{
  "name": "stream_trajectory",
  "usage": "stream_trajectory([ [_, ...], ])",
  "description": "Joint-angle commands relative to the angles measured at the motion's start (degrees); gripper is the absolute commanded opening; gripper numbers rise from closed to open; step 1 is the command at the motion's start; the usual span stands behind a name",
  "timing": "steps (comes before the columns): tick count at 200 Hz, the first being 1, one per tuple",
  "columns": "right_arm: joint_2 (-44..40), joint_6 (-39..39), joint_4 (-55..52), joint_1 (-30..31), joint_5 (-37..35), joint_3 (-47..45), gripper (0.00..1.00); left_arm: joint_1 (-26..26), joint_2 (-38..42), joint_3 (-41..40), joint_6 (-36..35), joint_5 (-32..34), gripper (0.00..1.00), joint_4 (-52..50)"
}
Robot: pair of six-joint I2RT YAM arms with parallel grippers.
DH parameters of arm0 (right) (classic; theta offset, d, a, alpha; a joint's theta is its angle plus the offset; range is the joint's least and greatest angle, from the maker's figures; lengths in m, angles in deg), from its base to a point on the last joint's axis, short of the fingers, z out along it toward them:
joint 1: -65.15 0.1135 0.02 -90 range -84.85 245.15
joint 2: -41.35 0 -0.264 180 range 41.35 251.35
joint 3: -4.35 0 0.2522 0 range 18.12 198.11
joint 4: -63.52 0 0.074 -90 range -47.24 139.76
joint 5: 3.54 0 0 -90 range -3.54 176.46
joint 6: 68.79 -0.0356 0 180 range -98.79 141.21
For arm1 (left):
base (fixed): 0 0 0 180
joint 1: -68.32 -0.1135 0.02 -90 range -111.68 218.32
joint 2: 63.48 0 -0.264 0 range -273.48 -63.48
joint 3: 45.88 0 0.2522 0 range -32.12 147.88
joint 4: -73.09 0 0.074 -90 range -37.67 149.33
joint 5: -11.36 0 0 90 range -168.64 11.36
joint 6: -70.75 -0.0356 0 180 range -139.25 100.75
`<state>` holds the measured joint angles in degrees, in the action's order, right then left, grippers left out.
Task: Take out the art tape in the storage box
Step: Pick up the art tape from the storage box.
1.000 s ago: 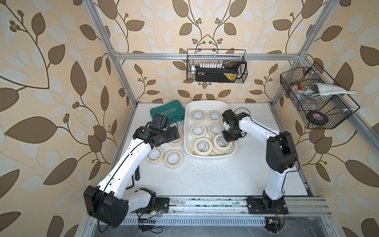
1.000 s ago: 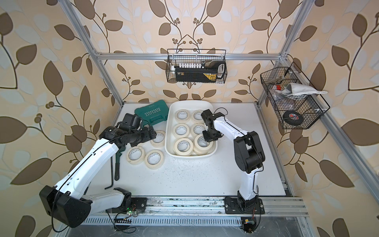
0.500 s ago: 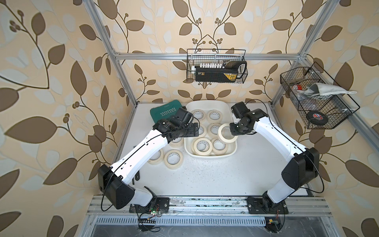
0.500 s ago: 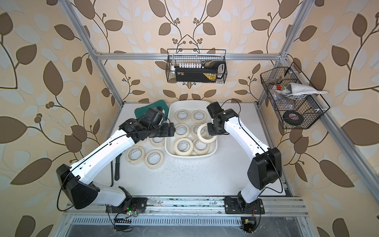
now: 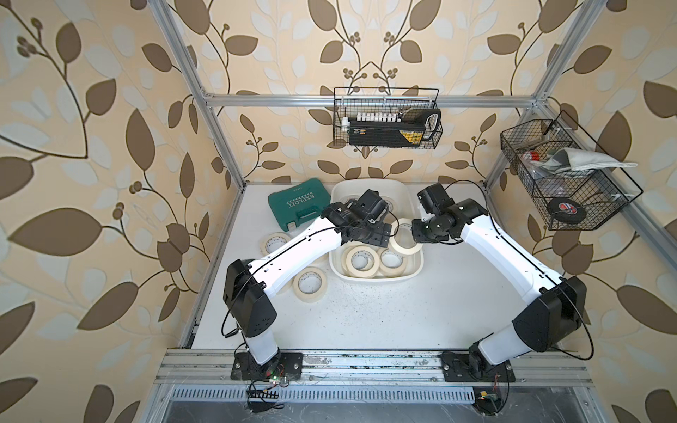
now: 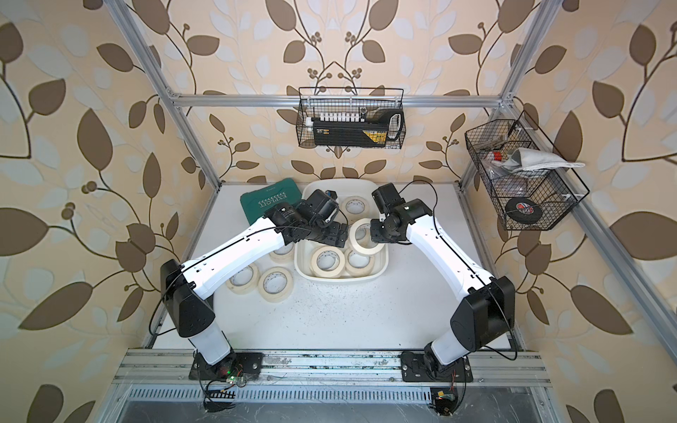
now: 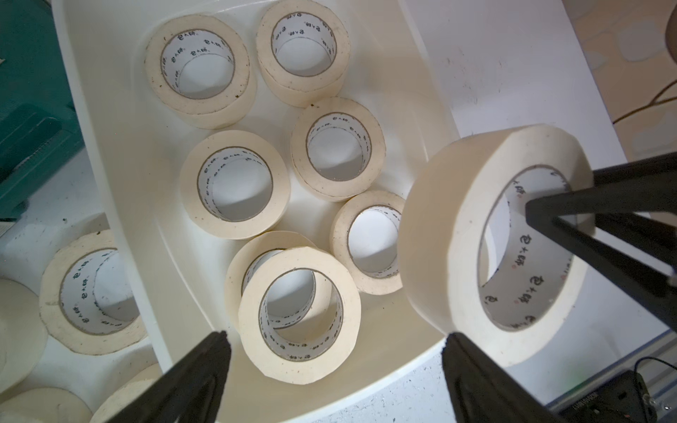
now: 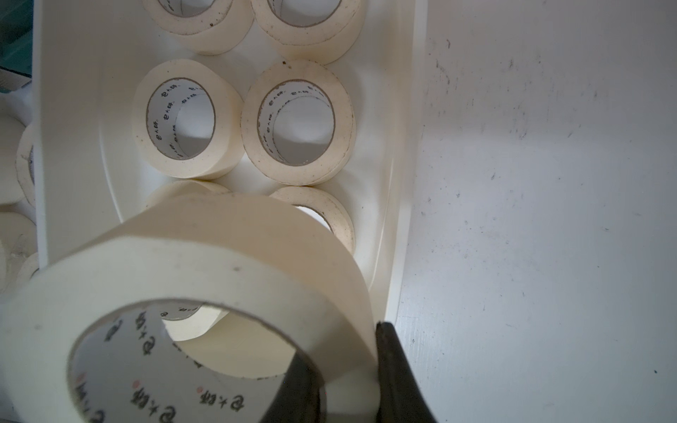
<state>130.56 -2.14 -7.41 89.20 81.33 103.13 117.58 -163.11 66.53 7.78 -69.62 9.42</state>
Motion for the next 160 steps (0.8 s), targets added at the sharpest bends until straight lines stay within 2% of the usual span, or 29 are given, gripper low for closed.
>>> stream_trajectory([
  [1, -1.4, -1.8, 2.1, 1.0, 1.0, -0.6, 0.0, 0.7, 0.0, 2.0, -0.2, 1.3, 0.93, -0.6],
  [78, 1.3, -3.1, 2.3, 3.5, 0.3, 0.1, 0.0, 1.6, -1.1, 1.9, -0.5, -4.3, 0.89, 2.9],
  [113, 2.0, -3.5, 2.1, 5.0, 0.1, 1.4, 0.0, 1.6, -3.5, 2.6, 0.4, -2.5, 0.88, 2.7],
  [160, 1.6, -3.8, 1.8, 6.2, 0.0, 1.3, 0.0, 1.6, -7.5, 7.4, -0.8, 2.6, 0.67, -1.4],
])
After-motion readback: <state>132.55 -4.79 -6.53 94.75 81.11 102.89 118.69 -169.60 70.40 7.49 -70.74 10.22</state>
